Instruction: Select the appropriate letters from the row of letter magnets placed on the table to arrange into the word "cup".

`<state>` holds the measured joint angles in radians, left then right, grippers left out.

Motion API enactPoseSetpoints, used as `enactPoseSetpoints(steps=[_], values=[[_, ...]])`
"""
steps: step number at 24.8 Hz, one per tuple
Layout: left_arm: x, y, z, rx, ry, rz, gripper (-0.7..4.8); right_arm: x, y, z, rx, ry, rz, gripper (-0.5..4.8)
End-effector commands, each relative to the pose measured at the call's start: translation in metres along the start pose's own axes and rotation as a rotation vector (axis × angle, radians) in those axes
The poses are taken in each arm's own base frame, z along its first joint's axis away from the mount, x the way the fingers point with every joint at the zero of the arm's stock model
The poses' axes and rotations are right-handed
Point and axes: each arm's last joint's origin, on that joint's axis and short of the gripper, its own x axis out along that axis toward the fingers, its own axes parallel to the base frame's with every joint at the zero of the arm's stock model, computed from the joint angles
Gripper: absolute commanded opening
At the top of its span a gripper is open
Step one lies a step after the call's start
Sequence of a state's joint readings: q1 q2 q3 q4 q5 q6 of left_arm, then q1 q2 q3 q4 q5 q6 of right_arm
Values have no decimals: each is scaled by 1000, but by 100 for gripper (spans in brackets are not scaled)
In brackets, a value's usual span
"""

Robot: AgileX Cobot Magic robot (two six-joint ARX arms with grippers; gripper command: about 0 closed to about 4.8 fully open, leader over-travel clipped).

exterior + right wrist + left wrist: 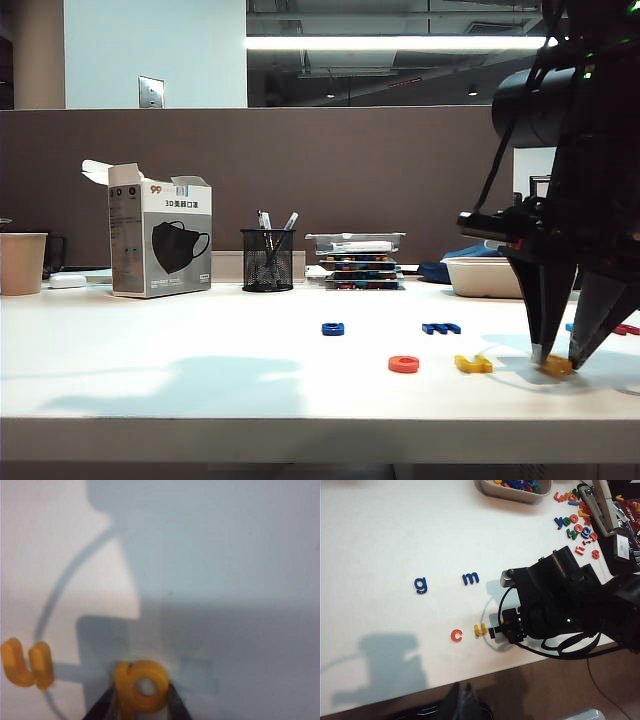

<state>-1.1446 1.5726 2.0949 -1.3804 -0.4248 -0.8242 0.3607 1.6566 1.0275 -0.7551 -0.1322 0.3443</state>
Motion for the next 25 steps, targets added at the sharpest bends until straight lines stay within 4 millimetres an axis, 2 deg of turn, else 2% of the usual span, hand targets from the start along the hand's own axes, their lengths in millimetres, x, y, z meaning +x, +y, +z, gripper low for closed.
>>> enactPoseSetpoints(steps=[1,25], values=[[-1,0,1,0,-13,-1,-5,0,1,1,2,-4,3,116],[-1,0,1,0,-13,-2,-5,0,0,0,3,3,0,117]])
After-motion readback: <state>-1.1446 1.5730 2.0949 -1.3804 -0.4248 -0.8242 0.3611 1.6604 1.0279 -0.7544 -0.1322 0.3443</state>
